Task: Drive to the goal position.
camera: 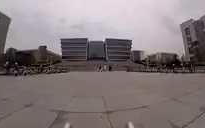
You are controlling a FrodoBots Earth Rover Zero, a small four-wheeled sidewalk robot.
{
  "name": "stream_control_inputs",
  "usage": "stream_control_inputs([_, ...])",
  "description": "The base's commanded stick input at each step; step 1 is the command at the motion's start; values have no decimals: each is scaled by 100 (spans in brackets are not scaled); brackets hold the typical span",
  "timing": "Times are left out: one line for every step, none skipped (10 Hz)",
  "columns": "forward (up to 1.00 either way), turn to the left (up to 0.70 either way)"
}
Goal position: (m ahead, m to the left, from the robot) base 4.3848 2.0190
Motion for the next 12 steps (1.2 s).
stream_control_inputs([50, 0])
stream_control_inputs([50, 0])
stream_control_inputs([50, 0])
stream_control_inputs([50, 0])
stream_control_inputs([50, 0])
stream_control_inputs([50, 0])
stream_control_inputs([50, 0])
stream_control_inputs([50, 0])
stream_control_inputs([50, 0])
stream_control_inputs([50, 0])
stream_control_inputs([50, 0])
stream_control_inputs([50, 0])
